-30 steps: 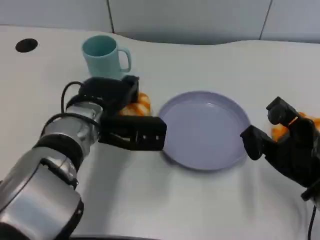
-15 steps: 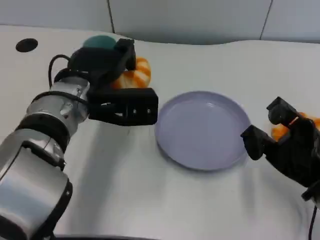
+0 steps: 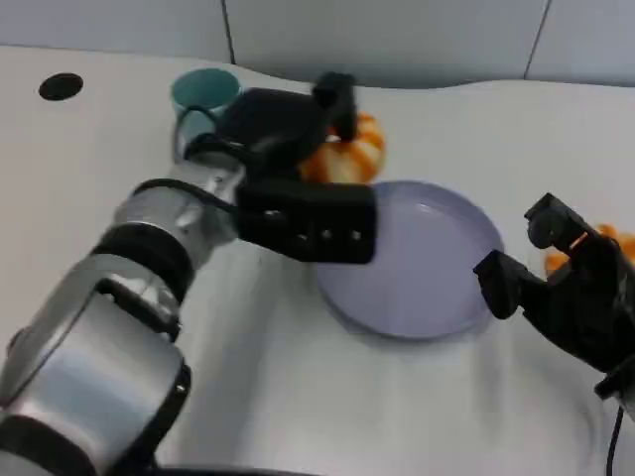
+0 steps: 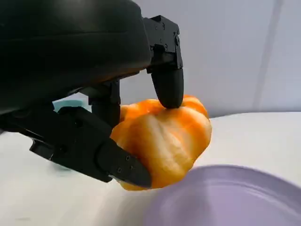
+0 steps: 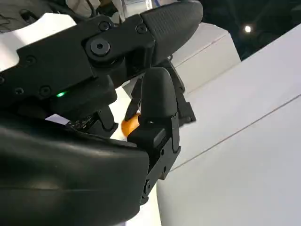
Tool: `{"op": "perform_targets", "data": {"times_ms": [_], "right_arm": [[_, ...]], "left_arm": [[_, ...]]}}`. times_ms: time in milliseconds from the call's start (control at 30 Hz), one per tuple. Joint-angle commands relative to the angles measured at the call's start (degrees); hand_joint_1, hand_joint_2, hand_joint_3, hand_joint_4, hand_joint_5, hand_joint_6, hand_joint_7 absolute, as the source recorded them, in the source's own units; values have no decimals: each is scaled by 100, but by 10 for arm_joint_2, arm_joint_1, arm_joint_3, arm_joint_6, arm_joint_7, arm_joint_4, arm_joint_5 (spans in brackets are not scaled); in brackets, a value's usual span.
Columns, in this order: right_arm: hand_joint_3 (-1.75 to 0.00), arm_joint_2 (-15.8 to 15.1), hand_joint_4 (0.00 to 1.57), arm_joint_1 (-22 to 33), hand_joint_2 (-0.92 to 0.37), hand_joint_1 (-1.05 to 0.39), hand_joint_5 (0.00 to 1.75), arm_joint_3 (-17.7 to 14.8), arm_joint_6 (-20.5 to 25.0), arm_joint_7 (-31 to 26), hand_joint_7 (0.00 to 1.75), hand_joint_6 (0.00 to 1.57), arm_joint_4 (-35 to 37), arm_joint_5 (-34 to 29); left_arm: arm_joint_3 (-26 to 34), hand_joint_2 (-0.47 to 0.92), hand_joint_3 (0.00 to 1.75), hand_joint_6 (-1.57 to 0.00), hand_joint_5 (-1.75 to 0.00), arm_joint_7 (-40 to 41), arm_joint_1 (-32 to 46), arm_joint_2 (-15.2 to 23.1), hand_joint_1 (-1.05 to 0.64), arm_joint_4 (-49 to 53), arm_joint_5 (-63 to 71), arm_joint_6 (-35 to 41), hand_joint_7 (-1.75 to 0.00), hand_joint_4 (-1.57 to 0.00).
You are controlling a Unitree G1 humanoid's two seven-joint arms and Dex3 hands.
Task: Grasp the bread from the table and place it into the plate.
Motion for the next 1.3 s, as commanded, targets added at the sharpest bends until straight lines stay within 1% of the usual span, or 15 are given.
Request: {"op": "perform_targets", "data": {"times_ms": [33,367,400,467,500,533,600,700,967,1067,1133,1167,1233,1267,1300], "right_arm": [[0,-4,84,6,-88,-35,175,-3,-1,-2,175,59,-13,3],[-1,-5,84,5,-89,-35,175,-2,-3,6,175,58,-12,3],[-1,-5,83,5,-89,-35,175,-1,-4,6,175,58,-12,3],[-1,-5,83,5,-89,-35,175,-1,-4,5,175,58,-13,2],[-1,-6,83,4,-89,-35,175,-1,-2,6,175,58,-12,3],[0,-7,83,4,-89,-35,175,-2,-1,6,175,58,-11,4],[0,-7,83,2,-89,-35,175,-3,-1,12,175,58,-6,6],[0,-6,83,2,-89,-36,175,-1,-6,6,175,58,-8,0],[0,-5,84,2,-89,-36,175,-1,-8,3,175,58,-8,-3],[0,-2,83,4,-89,-34,175,-2,-3,-2,175,59,-12,1],[0,-1,83,4,-89,-34,175,-2,-2,-2,175,59,-13,1],[0,-1,83,6,-89,-34,175,-1,0,-7,175,59,-17,1],[0,0,84,7,-88,-34,175,-1,3,-13,175,60,-22,1],[0,0,85,7,-88,-34,175,-1,5,-16,175,60,-23,0],[0,0,85,6,-88,-34,175,-1,7,-18,175,60,-23,0]], "left_arm": [[-22,77,1,-65,-175,29,-7,-23,-1,-4,11,-24,-175,-86],[-23,78,1,-66,-175,7,3,-24,-13,-3,-4,-43,-173,-82],[-22,80,1,-63,-164,2,3,-23,-26,-3,-6,-43,-160,-70],[-22,81,1,-63,-158,-4,2,-21,-33,-3,-8,-43,-151,-63],[-33,83,3,-51,-142,-38,-8,-16,-43,-1,1,-28,-133,-50],[-42,88,10,-37,-96,-65,-16,-11,-63,1,8,-17,-81,-30],[-50,91,20,-29,-41,-97,-23,-2,-85,0,14,-4,-19,-18],[-40,92,26,-24,-26,-113,-19,9,-90,-6,0,-12,-2,-16],[-29,92,27,-23,-23,-126,-16,14,-88,-10,-11,-18,0,-19],[37,92,24,-28,-25,-147,10,37,-82,-20,-84,-77,-2,-24],[46,92,23,-29,-25,-154,14,40,-81,-22,-96,-86,-3,-25],[143,92,23,-29,-25,-276,36,30,-81,-25,-216,-74,-3,-25],[267,92,41,-32,-29,-435,63,18,-78,-29,-370,-57,-4,-31],[343,92,47,-32,-31,-536,70,14,-80,-29,-461,20,-4,-33],[383,92,50,-30,-43,-590,70,14,-82,-29,-508,76,-3,-24]]}}
